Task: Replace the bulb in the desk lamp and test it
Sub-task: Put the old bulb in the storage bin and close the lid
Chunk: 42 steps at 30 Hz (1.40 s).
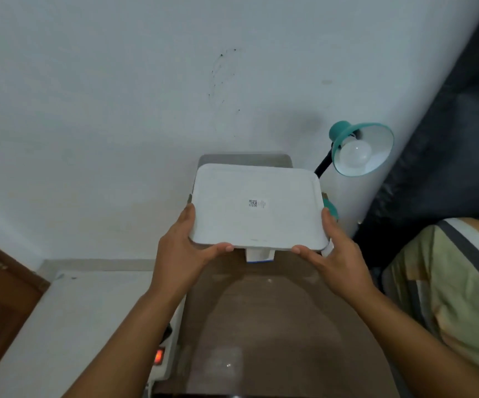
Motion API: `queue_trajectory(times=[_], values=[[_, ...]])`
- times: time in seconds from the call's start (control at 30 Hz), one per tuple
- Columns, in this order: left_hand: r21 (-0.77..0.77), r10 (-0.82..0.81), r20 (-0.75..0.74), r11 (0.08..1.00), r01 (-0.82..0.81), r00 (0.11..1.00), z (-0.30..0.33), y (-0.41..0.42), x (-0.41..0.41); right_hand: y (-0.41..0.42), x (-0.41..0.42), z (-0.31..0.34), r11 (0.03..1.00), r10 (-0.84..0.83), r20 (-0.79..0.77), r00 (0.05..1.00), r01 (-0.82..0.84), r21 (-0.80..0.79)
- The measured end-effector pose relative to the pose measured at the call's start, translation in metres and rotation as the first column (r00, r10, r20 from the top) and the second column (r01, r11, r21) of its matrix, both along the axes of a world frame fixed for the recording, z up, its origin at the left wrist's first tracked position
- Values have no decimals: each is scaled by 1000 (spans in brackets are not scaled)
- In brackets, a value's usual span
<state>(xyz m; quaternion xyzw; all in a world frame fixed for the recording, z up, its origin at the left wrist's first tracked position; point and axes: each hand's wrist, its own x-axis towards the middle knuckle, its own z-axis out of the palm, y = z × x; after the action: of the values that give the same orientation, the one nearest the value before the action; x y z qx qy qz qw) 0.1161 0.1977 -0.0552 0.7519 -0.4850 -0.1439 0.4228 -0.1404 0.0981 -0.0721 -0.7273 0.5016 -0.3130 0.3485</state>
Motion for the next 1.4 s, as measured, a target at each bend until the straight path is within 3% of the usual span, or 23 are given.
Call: queue_trajectory(times=[0.17, 0.33, 0.5, 0.83, 1.2, 1.4], values=[[109, 33, -13, 994, -31, 999, -33, 55, -37, 51, -39, -29, 1000, 27, -84, 996, -27, 4], [191, 45, -53, 981, -34, 998, -58, 94, -58, 92, -65, -43, 997, 67, -71, 995, -65, 36], [262, 9, -33, 965, 0, 999, -75, 115, -71, 114, -78, -71, 988, 28, -197, 980, 4, 157], [401, 21, -65, 916, 7, 998, -105, 139, -83, 131, -88, -110, 981, 72, -268, 961, -20, 194], [472, -61, 193, 881, -38, 979, -127, 144, -86, 133, -89, -122, 993, 106, -393, 913, -79, 85], [480, -82, 247, 876, -48, 966, -129, 140, -82, 130, -89, -127, 993, 105, -450, 887, -74, 87]])
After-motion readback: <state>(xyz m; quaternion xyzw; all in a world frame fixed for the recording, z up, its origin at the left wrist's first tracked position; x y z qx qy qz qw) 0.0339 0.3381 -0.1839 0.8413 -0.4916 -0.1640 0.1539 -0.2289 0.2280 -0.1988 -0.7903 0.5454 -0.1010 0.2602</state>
